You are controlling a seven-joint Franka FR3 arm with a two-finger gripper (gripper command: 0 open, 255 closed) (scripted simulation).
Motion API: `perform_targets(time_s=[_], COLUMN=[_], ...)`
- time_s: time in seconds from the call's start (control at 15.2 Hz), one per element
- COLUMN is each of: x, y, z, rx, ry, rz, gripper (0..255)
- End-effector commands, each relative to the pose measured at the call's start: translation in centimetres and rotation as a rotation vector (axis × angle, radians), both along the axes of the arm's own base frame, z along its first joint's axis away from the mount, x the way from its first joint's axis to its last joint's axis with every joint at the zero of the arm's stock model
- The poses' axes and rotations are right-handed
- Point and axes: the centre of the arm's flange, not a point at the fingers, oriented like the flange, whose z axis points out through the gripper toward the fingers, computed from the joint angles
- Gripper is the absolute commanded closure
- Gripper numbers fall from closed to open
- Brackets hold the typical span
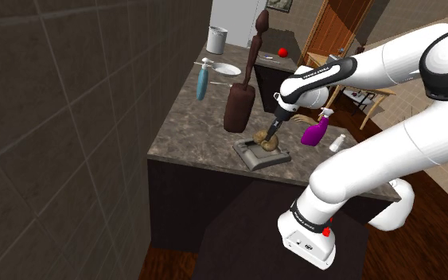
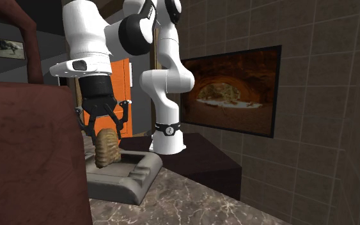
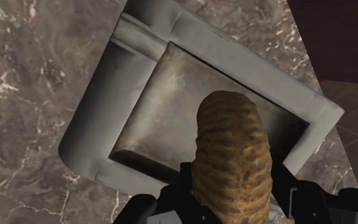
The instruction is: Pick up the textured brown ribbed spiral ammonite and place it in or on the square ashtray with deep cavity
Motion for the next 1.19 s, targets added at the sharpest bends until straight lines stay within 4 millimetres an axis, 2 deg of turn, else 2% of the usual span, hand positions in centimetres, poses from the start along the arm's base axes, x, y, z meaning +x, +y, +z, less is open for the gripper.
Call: perform_targets(time_s=[0.0,0.07,0.4,0.66,1.12], x=[0.0,0.0,0.0,-0.4,-0.4], y=[0.0,0.0,0.0,-0.7,-0.7], z=[0.0,0.0,0.0,5.0,5.0], rx=[0.000,0.000,0.000,0.000,0.000], ry=[-0.001,-0.001,0.000,-0.001,-0.001], rz=[0.000,0.000,0.000,0.000,0.000], gripper=[255,0,0,0,0])
